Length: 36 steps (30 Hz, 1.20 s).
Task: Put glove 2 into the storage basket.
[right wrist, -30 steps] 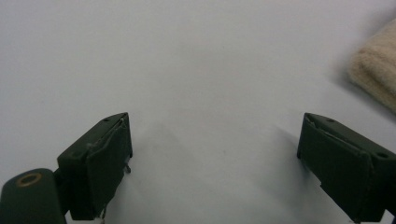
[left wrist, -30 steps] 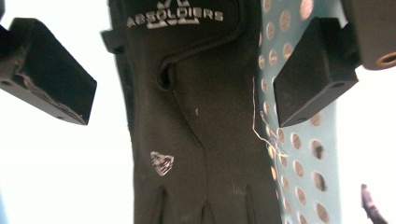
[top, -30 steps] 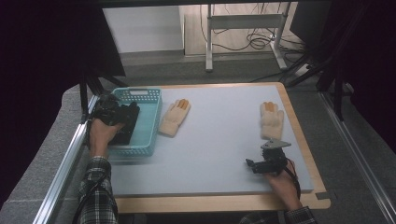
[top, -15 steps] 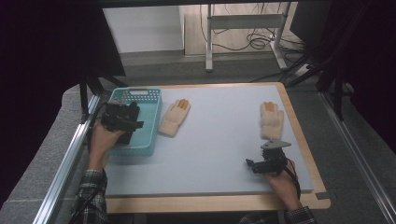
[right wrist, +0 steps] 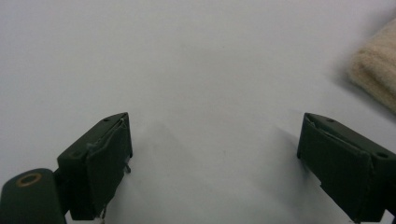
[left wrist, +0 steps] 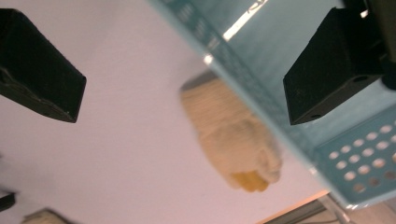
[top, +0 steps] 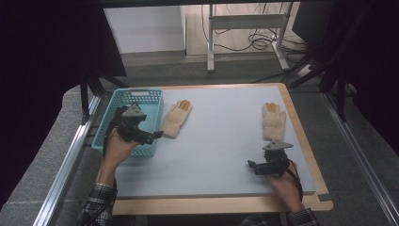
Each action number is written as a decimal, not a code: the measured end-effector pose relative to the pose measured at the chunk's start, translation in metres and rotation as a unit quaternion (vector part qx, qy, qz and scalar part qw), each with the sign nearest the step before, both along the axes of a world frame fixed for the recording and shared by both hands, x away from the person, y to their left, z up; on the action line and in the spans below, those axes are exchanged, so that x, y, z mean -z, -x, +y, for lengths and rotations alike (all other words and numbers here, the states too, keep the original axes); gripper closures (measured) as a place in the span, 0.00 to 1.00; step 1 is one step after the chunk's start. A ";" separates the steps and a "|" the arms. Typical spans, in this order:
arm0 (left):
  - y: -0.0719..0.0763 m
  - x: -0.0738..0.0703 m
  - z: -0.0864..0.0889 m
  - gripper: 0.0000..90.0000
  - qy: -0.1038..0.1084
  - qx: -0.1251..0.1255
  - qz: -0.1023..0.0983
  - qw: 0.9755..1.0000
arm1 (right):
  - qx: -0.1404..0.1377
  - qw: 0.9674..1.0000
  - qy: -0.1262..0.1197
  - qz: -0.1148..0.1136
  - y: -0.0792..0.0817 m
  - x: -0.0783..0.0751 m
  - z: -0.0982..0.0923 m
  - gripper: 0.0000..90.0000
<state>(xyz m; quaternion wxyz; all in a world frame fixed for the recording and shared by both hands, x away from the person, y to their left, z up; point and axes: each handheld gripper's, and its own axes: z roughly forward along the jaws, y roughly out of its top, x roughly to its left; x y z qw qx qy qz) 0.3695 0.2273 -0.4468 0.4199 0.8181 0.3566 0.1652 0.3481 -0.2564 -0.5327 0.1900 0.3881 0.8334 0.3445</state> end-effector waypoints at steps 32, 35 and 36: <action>0.054 0.083 -0.085 0.00 -0.043 0.027 0.032 0.998 | -0.001 1.000 0.001 0.000 0.000 0.000 0.000 0.11; 0.058 0.092 -0.090 0.00 -0.059 0.027 0.041 0.997 | -0.001 1.000 0.001 0.001 0.000 0.000 0.000 0.11; 0.058 0.092 -0.090 0.00 -0.059 0.027 0.041 0.997 | -0.001 1.000 0.001 0.001 0.000 0.000 0.000 0.11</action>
